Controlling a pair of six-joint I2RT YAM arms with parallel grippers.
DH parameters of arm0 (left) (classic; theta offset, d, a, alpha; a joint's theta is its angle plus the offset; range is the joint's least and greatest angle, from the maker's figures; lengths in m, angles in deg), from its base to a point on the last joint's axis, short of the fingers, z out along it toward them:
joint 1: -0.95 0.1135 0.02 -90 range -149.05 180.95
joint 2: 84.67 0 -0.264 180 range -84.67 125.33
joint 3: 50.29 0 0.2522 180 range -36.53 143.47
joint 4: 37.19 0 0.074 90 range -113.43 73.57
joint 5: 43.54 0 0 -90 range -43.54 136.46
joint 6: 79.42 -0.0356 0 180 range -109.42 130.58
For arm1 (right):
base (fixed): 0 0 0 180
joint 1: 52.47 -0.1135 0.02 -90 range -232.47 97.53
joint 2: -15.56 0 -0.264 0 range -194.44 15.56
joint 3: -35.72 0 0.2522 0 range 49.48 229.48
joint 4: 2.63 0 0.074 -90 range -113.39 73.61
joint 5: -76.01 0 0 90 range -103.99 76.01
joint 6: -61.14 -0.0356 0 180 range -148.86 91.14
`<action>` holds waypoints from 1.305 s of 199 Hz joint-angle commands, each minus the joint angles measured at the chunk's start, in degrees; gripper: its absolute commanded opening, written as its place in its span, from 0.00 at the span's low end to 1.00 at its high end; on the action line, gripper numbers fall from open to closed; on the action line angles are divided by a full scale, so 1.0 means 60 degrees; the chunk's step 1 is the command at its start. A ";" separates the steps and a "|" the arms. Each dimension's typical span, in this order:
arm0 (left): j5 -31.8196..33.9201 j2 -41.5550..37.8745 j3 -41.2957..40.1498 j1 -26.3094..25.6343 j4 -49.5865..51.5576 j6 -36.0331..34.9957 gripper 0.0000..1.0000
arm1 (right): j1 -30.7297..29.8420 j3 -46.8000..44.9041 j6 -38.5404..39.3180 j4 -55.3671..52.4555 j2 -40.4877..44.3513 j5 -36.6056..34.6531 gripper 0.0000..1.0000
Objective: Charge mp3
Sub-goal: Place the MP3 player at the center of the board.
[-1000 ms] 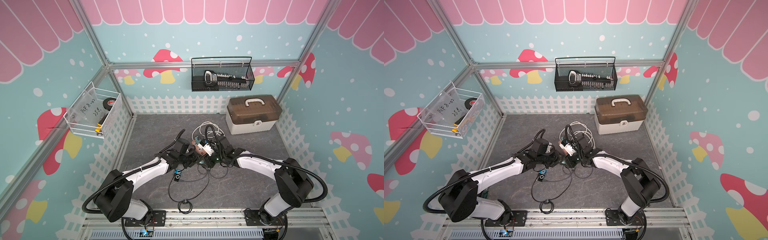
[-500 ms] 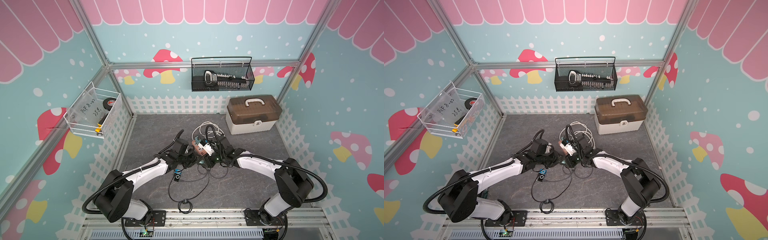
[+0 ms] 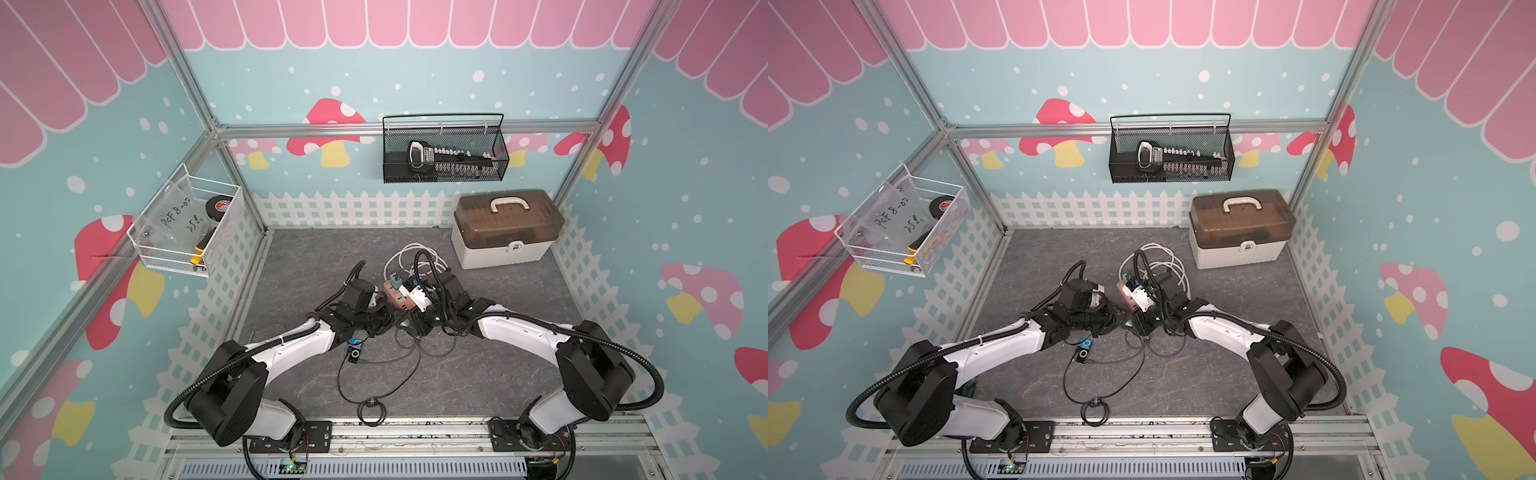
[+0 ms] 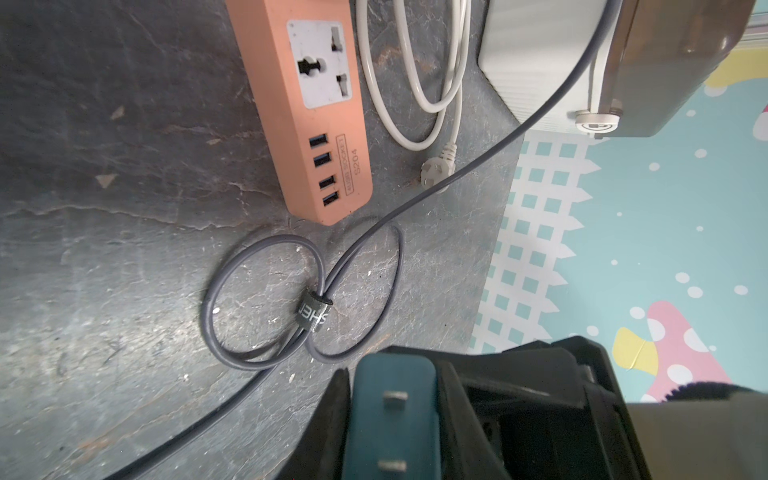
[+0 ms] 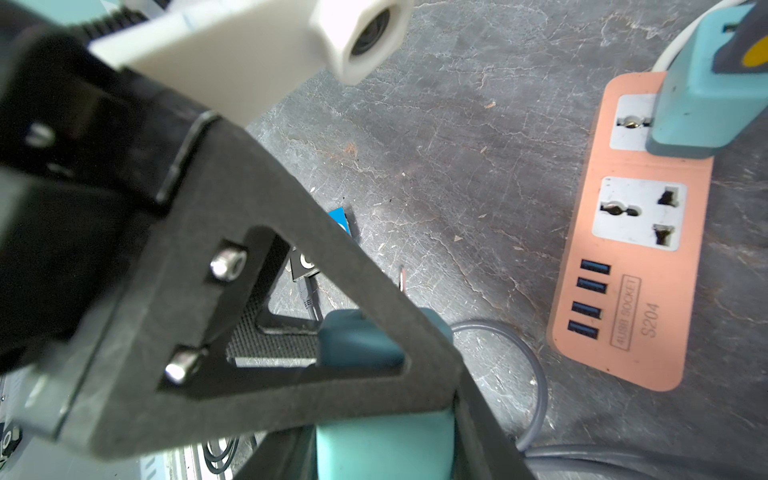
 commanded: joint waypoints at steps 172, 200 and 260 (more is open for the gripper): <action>0.1303 -0.0400 -0.3154 0.0103 -0.8023 0.1634 0.00 | 0.1351 -0.2639 -0.3234 0.3951 0.3063 0.0989 0.97; 0.1531 0.0300 -0.3680 0.0009 -1.1112 0.1917 0.00 | 0.1425 -0.2742 -0.3739 0.4537 0.2587 0.1121 0.92; 0.2593 0.1532 -0.4244 -0.0318 -1.3769 0.2226 0.00 | 0.1593 -0.3750 -0.6259 0.7758 0.2314 0.1204 0.83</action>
